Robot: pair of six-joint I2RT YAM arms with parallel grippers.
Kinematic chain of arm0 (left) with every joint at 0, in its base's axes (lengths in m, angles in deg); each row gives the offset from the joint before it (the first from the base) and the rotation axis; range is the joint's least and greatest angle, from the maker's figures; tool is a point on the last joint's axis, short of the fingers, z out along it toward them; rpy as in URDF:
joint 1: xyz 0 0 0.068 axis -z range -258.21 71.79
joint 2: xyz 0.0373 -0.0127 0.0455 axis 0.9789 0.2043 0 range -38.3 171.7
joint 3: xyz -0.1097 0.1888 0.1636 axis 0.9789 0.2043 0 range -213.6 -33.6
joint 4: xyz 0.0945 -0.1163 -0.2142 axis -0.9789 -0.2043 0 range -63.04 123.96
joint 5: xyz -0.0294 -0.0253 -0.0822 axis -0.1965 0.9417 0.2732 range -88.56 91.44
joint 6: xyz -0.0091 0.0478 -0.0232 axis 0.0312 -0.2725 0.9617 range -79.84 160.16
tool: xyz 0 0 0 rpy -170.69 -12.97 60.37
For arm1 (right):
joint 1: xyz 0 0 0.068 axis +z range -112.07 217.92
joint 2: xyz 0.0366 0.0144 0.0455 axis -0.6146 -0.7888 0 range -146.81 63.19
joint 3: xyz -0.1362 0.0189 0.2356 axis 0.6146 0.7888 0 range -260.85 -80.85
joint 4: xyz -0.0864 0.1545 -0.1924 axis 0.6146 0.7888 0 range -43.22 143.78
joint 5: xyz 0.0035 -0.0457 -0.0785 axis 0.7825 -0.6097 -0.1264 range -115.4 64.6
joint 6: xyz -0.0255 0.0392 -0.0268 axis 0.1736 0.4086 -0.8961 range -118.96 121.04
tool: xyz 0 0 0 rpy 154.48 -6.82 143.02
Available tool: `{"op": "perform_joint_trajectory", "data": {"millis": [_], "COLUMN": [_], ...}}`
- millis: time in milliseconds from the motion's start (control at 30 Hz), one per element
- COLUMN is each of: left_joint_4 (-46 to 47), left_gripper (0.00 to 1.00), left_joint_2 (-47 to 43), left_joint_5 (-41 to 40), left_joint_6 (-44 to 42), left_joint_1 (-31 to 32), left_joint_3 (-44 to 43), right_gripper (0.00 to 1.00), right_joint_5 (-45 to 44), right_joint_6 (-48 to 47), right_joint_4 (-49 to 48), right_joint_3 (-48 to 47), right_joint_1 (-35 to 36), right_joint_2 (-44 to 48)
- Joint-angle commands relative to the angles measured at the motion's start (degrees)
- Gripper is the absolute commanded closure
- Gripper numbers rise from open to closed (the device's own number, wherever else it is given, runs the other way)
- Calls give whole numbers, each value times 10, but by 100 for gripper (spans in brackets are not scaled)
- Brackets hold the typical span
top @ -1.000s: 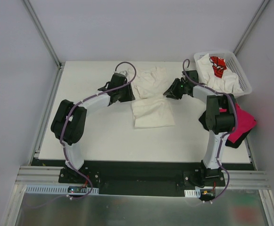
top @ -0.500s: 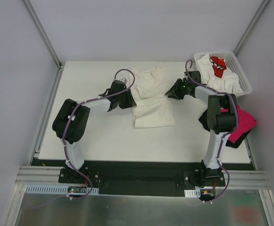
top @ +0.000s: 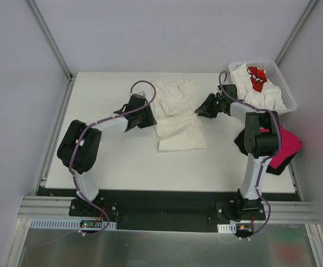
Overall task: Fold and stack the t-shirts
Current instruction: Fold the folded rectangular tshirt in 1/3 of the way
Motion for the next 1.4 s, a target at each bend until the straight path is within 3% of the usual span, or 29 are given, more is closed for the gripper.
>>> {"op": "perform_joint_trajectory", "data": {"millis": [0,1367], "left_joint_4": [-14,-11], "left_gripper": [67,69], "left_joint_2": [-7,90], "left_joint_5": [-6,30], "left_joint_6": [2,15], "left_joint_1": [2,3], "left_joint_3": [-17,-93], "right_gripper": [67,66], "right_joint_5": [13,35], "right_joint_6": [9,16], "right_joint_4": [-19,-33], "right_joint_3": [2,-1], "right_joint_1": [-3,-10], "right_joint_2": [30,3]}}
